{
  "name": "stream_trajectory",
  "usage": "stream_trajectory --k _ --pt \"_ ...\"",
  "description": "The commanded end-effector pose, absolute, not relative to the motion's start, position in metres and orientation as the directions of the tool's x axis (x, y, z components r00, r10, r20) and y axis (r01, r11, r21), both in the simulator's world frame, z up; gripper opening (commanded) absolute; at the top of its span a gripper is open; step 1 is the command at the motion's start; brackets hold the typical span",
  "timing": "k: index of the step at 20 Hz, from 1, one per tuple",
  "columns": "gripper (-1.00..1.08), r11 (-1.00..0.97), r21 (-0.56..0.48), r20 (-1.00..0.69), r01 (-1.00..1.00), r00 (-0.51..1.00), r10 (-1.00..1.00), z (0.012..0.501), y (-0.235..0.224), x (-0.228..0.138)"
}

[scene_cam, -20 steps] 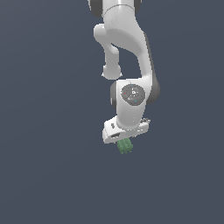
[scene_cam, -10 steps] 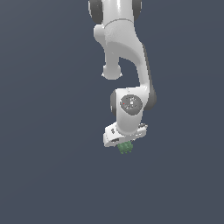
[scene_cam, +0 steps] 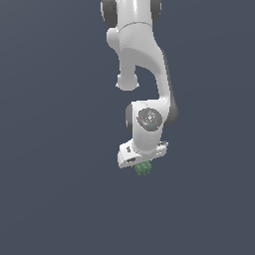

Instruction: Pick up the object and move it to a goal position.

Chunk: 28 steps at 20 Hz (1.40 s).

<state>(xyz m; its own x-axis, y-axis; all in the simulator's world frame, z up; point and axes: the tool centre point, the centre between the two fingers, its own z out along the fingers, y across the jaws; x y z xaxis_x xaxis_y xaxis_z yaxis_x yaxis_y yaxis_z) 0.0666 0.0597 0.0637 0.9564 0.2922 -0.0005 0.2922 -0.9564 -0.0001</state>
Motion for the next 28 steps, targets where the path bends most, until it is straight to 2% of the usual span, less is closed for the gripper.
stream_trajectory --k 1,8,14,20,28 --pt "-1.00 -0.956 0.000 0.000 0.292 0.956 0.292 0.064 0.060 0.067" --pt "-1.00 -0.953 0.000 0.006 0.303 0.953 0.303 0.072 0.057 0.068" --pt "-1.00 -0.939 0.003 0.031 0.343 0.939 0.343 0.104 0.049 0.071" --pt "-1.00 -0.911 0.010 0.075 0.411 0.909 0.411 0.160 0.034 0.076" --pt "-1.00 -0.851 0.027 0.149 0.524 0.840 0.522 0.257 0.009 0.081"
